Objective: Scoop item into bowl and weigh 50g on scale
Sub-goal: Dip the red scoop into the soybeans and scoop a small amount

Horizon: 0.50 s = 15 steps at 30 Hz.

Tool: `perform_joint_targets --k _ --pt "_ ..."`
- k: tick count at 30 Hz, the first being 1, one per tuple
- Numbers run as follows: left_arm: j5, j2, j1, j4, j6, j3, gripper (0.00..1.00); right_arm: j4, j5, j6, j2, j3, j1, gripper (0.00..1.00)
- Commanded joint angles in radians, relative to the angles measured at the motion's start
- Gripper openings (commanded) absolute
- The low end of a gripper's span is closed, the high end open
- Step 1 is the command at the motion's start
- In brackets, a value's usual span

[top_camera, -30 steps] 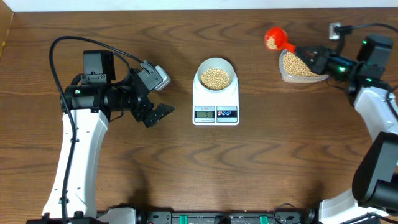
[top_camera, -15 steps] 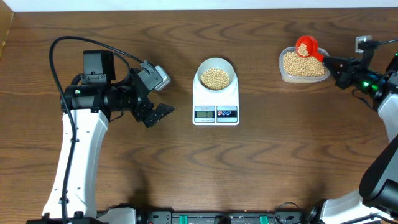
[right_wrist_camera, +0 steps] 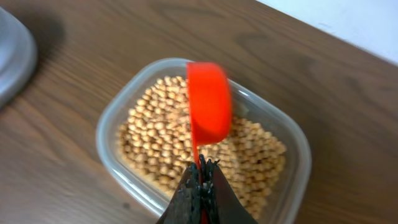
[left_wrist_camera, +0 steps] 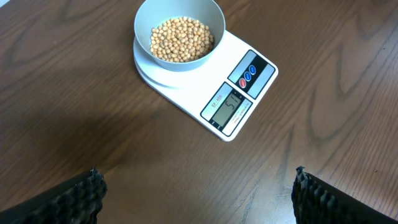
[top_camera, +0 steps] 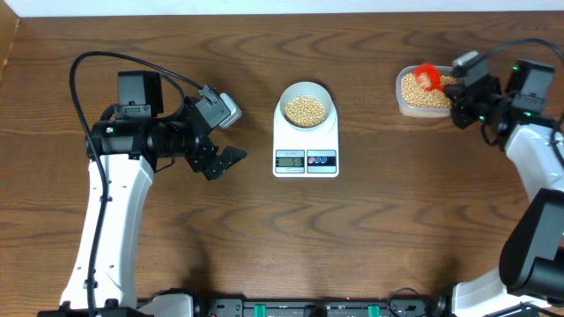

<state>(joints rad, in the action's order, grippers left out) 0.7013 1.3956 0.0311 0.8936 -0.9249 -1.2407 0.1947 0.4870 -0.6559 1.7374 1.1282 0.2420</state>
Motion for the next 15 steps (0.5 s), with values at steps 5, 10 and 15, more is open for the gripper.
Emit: perform_joint_targets --k 5,10,15 --pt "0.009 -0.010 0.000 0.003 -0.017 -0.018 0.98 0.012 -0.250 -0.102 -0.109 0.003 -0.047 0.01" --pt "0.009 -0.010 0.000 0.003 -0.017 -0.018 0.98 0.068 -0.151 -0.074 -0.193 0.003 -0.050 0.01" --pt "0.009 -0.010 0.000 0.003 -0.017 -0.018 0.98 0.026 0.181 0.016 -0.247 0.003 -0.074 0.01"
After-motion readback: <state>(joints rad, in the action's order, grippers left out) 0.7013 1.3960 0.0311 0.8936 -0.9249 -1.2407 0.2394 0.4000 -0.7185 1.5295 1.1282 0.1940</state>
